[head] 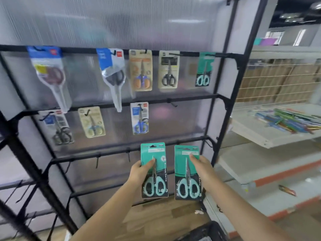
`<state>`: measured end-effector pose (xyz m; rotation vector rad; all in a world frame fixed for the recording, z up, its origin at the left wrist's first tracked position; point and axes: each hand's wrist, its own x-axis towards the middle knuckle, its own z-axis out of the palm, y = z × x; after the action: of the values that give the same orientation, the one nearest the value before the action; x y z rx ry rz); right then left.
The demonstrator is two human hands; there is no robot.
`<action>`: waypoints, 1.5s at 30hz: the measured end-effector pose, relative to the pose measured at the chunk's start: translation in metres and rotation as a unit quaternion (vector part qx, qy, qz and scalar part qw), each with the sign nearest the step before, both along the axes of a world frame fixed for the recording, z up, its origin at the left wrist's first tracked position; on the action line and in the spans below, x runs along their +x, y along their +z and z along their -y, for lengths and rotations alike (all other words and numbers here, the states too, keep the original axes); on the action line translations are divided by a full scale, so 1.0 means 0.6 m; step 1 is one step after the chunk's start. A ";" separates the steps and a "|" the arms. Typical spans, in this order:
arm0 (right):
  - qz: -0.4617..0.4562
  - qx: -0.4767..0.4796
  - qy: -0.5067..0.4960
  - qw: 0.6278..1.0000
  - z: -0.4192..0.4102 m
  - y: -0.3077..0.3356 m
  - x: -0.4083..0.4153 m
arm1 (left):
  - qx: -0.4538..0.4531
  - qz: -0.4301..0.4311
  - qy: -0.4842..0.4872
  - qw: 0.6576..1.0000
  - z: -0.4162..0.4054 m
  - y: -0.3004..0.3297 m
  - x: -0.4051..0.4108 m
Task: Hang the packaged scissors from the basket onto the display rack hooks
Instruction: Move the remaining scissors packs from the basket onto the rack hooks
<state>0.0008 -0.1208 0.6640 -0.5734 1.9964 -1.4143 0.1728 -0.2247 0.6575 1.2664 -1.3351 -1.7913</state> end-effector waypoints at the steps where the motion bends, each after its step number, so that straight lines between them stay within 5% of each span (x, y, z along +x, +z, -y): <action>1: -0.003 -0.005 0.006 1.000 0.017 0.005 -0.001 | -0.002 -0.003 0.001 1.000 0.012 -0.001 -0.001; 23: -0.069 -0.025 -0.037 0.997 0.271 0.094 -0.162 | 0.002 -0.089 -0.058 0.994 0.277 0.031 -0.215; 45: -0.068 -0.006 0.011 0.998 0.352 0.085 -0.208 | -0.025 -0.046 -0.012 0.999 0.293 0.029 -0.204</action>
<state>-0.1239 -0.3322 0.7148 -0.7111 2.0811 -1.4096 0.0504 -0.4008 0.6748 1.1326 -1.3410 -1.7993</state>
